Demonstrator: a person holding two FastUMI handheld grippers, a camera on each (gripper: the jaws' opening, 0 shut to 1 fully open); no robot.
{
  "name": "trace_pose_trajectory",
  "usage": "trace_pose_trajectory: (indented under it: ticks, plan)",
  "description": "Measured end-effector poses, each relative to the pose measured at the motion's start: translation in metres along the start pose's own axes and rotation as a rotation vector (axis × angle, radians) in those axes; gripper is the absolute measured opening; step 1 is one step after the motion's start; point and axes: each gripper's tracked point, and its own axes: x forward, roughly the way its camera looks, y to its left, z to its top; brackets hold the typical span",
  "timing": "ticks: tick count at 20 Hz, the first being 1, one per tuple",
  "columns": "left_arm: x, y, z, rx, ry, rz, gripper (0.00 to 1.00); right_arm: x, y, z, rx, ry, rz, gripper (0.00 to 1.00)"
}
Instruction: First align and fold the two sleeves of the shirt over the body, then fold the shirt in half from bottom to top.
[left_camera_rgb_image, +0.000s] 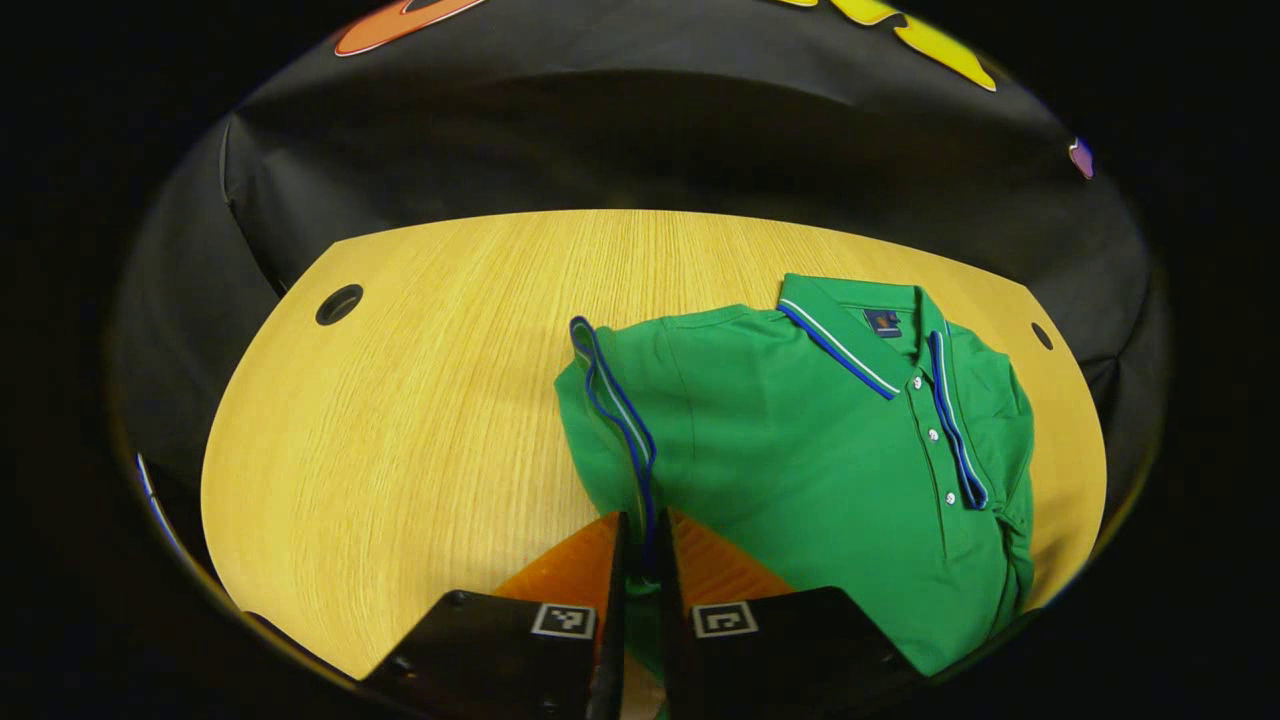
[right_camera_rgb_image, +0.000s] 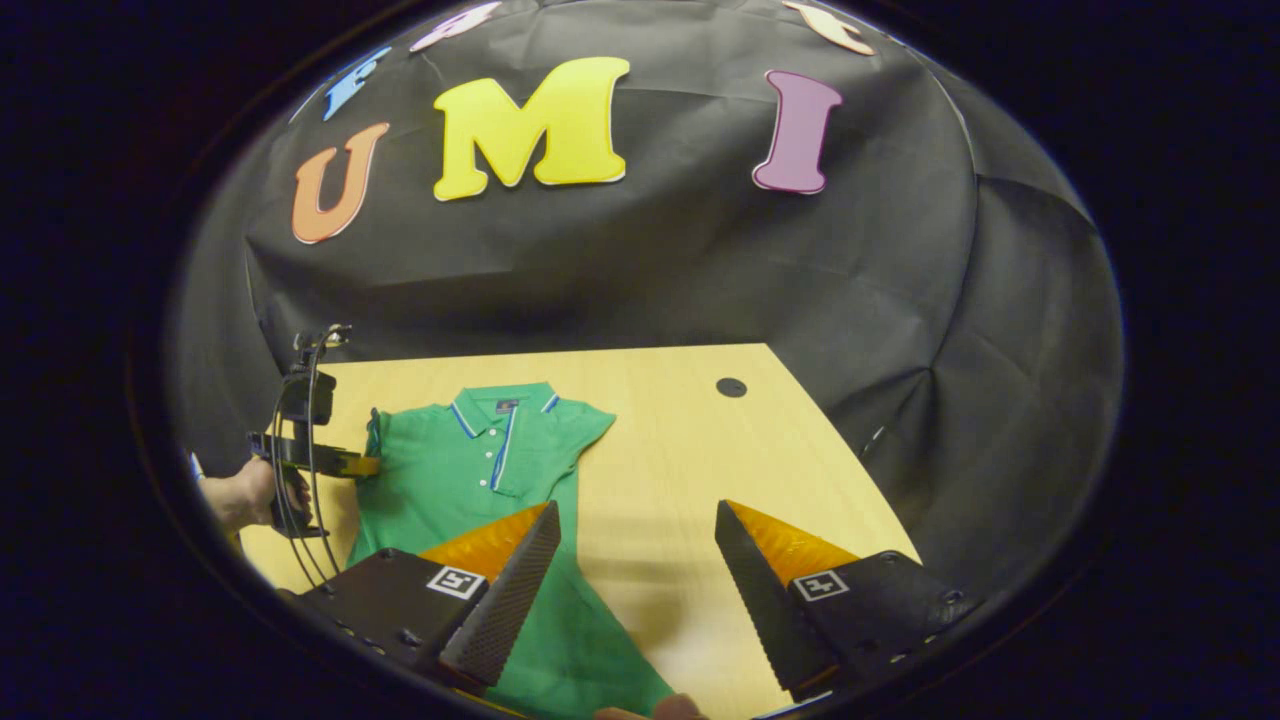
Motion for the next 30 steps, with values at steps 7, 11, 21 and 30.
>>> trace_pose_trajectory:
  ticks: [7,11,21,30]
  plan:
    - [-0.021,-0.004,0.02,-0.006,-0.06,-0.042,0.11,0.001,0.007,0.006,0.01,-0.003,0.034,0.95]
    - [-0.036,-0.013,0.036,0.022,-0.099,-0.056,0.11,0.0,0.004,0.004,0.038,0.009,0.044,0.95]
    - [-0.054,-0.092,0.061,0.091,-0.125,-0.091,0.1,-0.016,-0.017,0.014,0.058,-0.022,0.035,0.95]
    - [-0.065,-0.175,0.071,0.108,-0.171,-0.216,0.52,-0.026,-0.049,0.017,0.086,-0.026,-0.014,0.94]
